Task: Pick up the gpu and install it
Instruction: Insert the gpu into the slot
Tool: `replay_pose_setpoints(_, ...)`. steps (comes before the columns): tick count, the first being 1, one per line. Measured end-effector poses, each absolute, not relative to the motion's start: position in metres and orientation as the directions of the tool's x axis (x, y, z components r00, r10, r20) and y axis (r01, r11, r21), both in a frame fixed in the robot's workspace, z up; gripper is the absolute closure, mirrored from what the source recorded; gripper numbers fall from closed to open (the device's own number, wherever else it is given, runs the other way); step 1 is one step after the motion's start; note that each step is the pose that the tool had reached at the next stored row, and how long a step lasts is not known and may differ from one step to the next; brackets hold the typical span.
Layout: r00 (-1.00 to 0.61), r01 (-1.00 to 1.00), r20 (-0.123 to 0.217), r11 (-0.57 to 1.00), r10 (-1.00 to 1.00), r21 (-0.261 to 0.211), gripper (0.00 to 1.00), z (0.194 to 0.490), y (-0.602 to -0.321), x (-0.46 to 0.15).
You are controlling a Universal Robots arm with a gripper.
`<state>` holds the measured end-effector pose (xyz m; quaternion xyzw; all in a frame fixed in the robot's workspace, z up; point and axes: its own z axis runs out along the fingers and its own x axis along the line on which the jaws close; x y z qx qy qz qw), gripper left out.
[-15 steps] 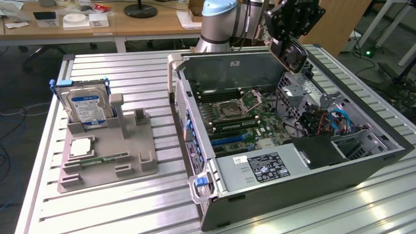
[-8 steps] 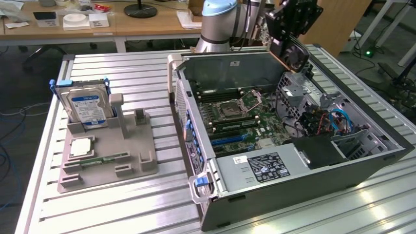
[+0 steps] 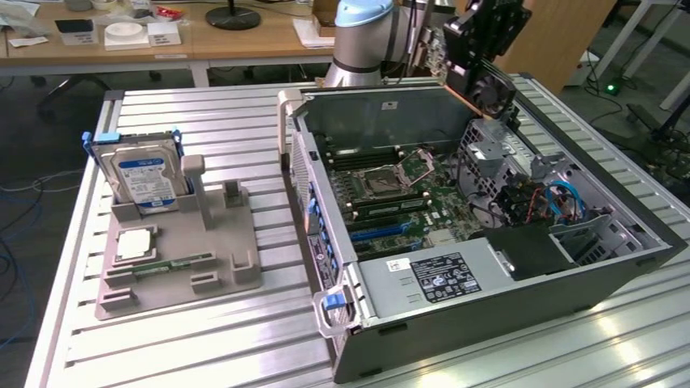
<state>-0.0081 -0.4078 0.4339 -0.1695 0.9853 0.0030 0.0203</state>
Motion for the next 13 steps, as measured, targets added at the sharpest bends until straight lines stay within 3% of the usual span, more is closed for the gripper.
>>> replay_pose_setpoints(13, -0.871, -0.489, -0.041, 0.872, -0.489, -0.001, 0.72, 0.4335, -0.4078, -0.0082)
